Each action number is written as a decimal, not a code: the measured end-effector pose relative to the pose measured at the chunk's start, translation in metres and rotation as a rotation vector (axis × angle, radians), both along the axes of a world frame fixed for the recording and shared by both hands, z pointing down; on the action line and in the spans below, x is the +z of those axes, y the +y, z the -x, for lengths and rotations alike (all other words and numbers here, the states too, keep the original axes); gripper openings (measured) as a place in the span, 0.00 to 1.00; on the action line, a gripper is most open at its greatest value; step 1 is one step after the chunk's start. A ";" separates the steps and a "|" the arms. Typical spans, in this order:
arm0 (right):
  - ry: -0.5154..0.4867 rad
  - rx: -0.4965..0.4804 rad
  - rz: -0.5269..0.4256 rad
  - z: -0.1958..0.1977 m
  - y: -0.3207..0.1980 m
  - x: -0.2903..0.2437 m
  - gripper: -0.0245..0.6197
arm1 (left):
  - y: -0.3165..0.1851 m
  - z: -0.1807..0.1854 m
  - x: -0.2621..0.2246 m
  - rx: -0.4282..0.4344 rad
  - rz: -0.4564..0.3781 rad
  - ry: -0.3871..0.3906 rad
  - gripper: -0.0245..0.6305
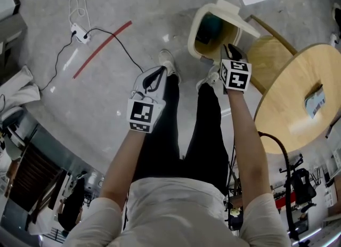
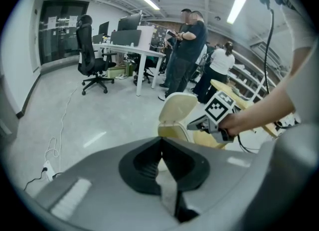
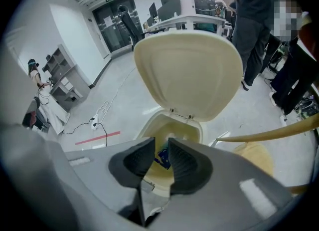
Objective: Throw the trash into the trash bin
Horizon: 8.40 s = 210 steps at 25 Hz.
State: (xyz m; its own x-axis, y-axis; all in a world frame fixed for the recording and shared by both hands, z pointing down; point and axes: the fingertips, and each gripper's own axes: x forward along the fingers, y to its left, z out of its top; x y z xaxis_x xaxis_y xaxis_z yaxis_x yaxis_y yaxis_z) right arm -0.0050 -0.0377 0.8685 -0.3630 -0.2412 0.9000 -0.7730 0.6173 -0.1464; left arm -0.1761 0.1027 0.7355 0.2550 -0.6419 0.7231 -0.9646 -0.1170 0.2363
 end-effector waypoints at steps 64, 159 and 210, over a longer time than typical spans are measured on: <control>-0.217 0.031 -0.136 -0.083 0.054 -0.305 0.04 | -0.012 -0.080 -0.220 0.158 -0.086 0.027 0.04; -0.135 0.341 -0.245 -0.320 -0.002 -0.339 0.12 | -0.090 -0.278 -0.271 0.390 -0.151 0.102 0.04; 0.212 0.263 -0.143 -0.342 -0.106 -0.231 0.04 | -0.116 -0.265 -0.214 0.188 -0.022 0.087 0.04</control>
State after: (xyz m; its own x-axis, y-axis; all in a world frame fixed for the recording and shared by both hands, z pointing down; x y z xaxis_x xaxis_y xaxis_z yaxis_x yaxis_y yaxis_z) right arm 0.3369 -0.1437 0.6375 -0.0803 -0.4307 0.8989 -0.9120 0.3957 0.1081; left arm 0.0887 -0.0130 0.5212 0.4323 -0.5925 0.6797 -0.9015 -0.2990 0.3128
